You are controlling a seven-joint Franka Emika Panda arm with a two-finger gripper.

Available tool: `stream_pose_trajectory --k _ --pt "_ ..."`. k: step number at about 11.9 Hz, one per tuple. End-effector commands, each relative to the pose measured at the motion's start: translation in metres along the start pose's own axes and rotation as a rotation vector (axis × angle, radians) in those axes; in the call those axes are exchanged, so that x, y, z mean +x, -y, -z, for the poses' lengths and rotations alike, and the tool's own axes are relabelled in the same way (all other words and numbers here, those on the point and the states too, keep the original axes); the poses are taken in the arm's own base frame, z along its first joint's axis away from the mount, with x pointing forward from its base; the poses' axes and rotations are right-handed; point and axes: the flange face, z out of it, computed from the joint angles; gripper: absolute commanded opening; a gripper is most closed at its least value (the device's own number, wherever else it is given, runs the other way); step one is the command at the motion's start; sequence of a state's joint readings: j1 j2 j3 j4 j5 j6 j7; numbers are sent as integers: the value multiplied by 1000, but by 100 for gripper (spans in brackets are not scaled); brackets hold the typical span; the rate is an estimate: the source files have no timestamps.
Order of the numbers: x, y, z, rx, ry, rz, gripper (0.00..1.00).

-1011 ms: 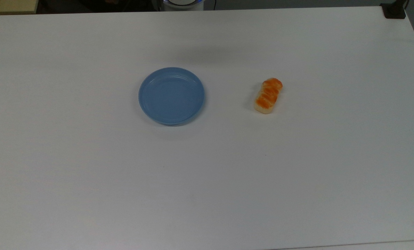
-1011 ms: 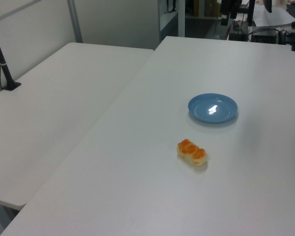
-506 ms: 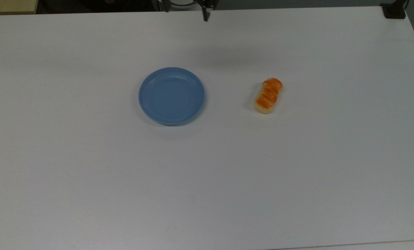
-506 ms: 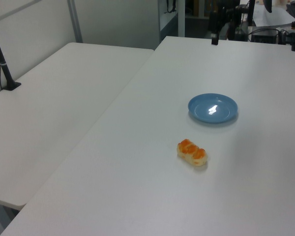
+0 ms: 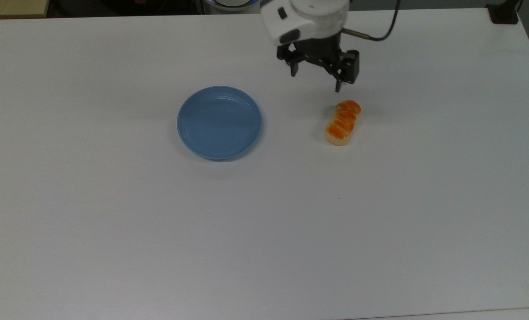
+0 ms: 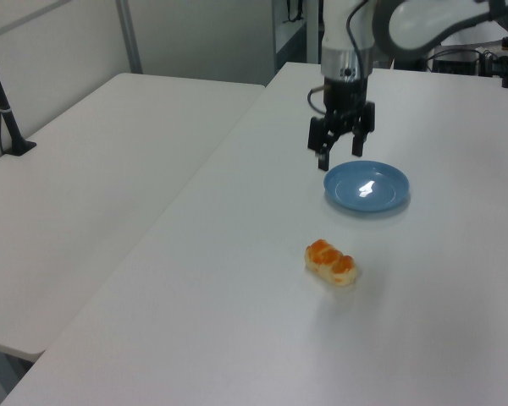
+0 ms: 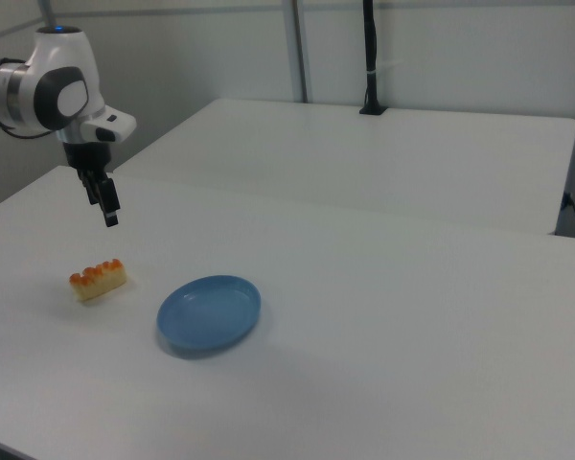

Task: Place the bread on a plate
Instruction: 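Move the open gripper over the orange-topped bread roll and lower it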

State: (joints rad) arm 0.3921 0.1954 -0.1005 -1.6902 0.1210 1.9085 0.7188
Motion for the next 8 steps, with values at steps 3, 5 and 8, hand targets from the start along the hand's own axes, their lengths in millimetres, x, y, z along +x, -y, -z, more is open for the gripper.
stream_pose_trajectory --k 3,5,8 --pt "-36 51 -67 -69 -31 -29 100" --pt "-41 64 -101 -104 -44 -36 100" --pt "-47 74 -124 -110 -51 -35 100"
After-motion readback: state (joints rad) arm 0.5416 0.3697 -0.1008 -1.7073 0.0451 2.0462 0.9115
